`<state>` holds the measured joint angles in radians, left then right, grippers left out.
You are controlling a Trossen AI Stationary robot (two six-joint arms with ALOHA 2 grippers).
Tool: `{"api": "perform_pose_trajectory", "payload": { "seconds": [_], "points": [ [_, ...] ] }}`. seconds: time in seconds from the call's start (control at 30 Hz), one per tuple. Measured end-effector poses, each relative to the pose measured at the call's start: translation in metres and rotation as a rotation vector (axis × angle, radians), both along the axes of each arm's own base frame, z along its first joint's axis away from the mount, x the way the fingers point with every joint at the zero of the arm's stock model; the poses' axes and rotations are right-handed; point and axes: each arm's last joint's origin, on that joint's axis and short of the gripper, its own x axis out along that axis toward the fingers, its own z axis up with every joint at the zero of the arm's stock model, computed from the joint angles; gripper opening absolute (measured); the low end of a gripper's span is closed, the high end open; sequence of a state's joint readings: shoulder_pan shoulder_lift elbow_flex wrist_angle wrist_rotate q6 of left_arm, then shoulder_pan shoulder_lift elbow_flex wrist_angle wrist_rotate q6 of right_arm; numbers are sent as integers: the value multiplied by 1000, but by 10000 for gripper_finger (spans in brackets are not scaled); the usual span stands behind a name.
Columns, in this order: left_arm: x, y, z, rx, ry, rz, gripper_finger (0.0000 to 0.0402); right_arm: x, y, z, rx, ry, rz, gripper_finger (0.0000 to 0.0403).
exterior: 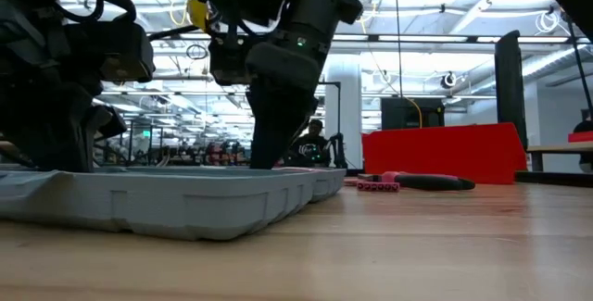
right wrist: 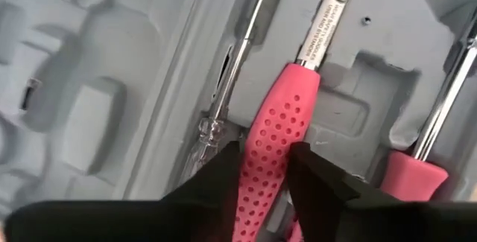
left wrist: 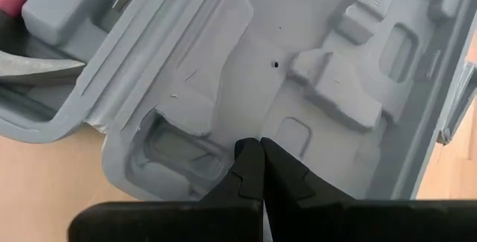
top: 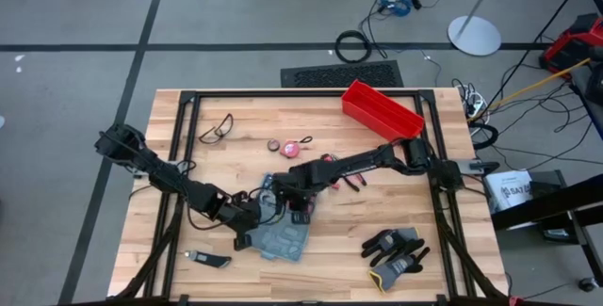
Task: Prefit tool cases
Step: Remove the hammer from the toolbox
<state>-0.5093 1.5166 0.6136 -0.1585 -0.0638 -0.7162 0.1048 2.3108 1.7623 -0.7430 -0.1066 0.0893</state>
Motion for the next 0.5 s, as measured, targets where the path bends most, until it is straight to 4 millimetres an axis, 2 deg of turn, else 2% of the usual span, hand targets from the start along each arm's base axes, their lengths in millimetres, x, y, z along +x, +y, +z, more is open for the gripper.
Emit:
{"api": "perform_pose_trajectory", "payload": {
  "seconds": [0.1,0.23,0.5],
  "points": [
    [0,0,0,2,-3,-8,1,2,-7,-8,61,27,-13,54],
    [0,0,0,7,-11,-22,1,2,-5,-9,58,19,18,6],
    [0,0,0,8,-11,-22,1,0,-4,7,37,-33,56,8]
  ]
}}
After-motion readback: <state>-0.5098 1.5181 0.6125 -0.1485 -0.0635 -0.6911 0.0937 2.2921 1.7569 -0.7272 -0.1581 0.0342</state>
